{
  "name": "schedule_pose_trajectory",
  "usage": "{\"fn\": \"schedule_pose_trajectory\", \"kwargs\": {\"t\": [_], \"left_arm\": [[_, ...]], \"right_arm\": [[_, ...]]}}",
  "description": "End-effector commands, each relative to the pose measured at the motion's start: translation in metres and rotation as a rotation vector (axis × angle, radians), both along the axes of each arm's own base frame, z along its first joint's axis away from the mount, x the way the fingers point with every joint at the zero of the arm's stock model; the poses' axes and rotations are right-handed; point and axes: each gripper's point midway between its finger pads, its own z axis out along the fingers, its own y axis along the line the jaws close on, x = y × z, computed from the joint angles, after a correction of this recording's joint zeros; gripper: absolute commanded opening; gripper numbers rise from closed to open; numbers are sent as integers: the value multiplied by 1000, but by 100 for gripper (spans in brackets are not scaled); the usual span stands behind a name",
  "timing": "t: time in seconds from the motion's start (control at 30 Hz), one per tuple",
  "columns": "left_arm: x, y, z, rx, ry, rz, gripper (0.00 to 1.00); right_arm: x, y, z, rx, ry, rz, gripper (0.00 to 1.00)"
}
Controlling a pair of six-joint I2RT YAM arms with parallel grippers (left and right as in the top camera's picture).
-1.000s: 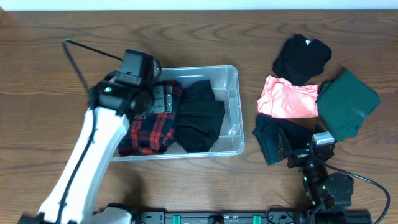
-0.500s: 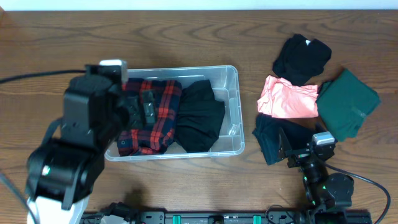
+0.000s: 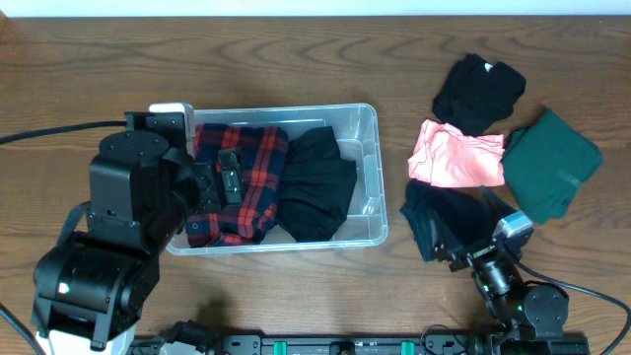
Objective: Pack container
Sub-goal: 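Reach the right gripper to the dark green folded garment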
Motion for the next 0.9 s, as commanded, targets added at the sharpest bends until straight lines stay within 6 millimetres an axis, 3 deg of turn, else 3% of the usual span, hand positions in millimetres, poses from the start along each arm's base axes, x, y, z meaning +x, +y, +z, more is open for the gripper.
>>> {"fn": "schedule_pose_trajectory", "kwargs": {"t": [0.0,0.2,0.4,0.5,0.57,0.6,0.67,0.73,0.87], "left_arm": [[0,6,14,10,-53,16,98],[-15,10,39,-18,-160,18,98],[-29,13,51,-32,-211,18,98],[-29,13,51,-32,-212,18,98],[-28,13,51,-32,-210,18,98],[-29,13,51,-32,-210,18,98],[-28,13,51,-32,-210,18,98],[-28,13,51,-32,-210,18,98],[-29,13,51,-32,-210,18,98]], "right_arm": [[-14,17,16,63,43,119,99],[-7,-3,31,-48,205,-18,99],[14,-28,37,-112,498,-169,99],[32,-24,34,-159,606,-132,99],[43,-9,35,-139,657,-39,99],[46,2,32,-129,685,28,99],[57,2,20,-149,735,34,99],[69,-14,3,-131,818,-56,99],[88,-64,-24,21,990,-279,99]]}}
